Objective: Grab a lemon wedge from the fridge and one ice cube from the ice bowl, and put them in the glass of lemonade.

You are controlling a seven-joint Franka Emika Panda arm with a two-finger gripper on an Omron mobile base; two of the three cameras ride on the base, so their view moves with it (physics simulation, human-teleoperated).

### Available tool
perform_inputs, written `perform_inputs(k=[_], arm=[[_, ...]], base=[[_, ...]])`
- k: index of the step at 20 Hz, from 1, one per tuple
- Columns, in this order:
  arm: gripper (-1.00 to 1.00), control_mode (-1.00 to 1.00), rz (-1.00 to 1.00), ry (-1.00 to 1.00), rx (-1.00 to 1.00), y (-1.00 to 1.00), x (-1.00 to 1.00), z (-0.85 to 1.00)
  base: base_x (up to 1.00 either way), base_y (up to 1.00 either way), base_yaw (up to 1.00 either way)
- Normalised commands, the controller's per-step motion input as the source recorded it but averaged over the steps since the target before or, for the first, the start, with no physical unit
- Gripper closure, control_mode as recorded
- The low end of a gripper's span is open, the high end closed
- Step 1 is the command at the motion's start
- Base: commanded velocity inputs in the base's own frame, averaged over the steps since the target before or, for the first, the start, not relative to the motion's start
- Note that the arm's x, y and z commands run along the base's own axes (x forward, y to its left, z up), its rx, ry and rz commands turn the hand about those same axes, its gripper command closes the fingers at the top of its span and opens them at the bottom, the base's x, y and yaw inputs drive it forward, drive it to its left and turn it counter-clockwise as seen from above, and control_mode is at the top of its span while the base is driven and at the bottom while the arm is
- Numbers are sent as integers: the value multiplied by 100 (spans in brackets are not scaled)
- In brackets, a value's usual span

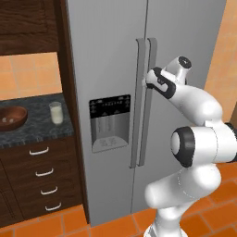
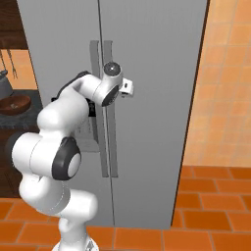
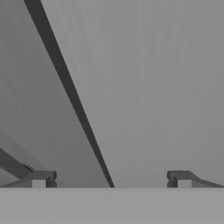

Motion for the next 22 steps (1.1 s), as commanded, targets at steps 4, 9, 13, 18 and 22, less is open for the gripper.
perform_inputs(k=[4,9,13,18,22], arm=[[-100,-100,0,0,0,44,28,0],[-100,-100,0,-2,0,33,2,0],[-100,-100,0,-14,0,20,11,-11],[-100,-100,0,-29,-1,8,61,-42],[-100,-100,0,-8,0,6,54,-11]], base=[[0,0,0],[0,0,0],[0,0,0],[0,0,0],[0,0,0]])
